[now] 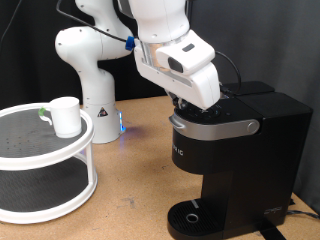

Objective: Make a cup of coffee with the keurig machine

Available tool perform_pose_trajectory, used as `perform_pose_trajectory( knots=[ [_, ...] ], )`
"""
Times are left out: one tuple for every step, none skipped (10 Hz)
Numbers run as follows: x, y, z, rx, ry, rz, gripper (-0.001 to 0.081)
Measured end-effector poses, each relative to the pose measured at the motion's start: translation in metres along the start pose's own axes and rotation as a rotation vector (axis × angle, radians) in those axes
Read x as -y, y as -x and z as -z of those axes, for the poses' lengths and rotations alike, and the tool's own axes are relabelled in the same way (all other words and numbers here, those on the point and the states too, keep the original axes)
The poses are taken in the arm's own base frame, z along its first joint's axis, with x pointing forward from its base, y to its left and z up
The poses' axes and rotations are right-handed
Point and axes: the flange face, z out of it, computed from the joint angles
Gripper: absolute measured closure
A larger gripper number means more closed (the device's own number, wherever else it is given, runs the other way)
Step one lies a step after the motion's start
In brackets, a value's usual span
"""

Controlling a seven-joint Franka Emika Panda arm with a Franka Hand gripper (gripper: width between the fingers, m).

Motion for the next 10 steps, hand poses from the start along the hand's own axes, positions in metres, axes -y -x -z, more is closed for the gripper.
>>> perform_pose_trajectory(
  knots=[
    [0.0, -0.001, 0.002, -0.025, 0.0, -0.003, 0.0806],
    [0.0, -0.003, 0.005, -0.072, -0.005, -0.001, 0.0806],
    [0.001, -0.003, 0.013, -0.125, -0.016, 0.001, 0.0806],
    [0.003, -0.002, 0.024, -0.162, -0.031, 0.004, 0.0806],
    [0.005, -0.001, 0.037, -0.187, -0.048, 0.002, 0.0806],
    [0.006, 0.001, 0.05, -0.187, -0.058, 0.007, 0.0806],
    [0.006, 0.0, 0.054, -0.18, -0.07, 0.01, 0.0806],
    [0.006, 0.001, 0.053, -0.181, -0.069, 0.009, 0.0806],
    [0.006, 0.001, 0.052, -0.188, -0.076, -0.01, 0.0806],
    [0.003, 0.0, 0.052, -0.244, -0.067, -0.071, 0.0806]
  ],
)
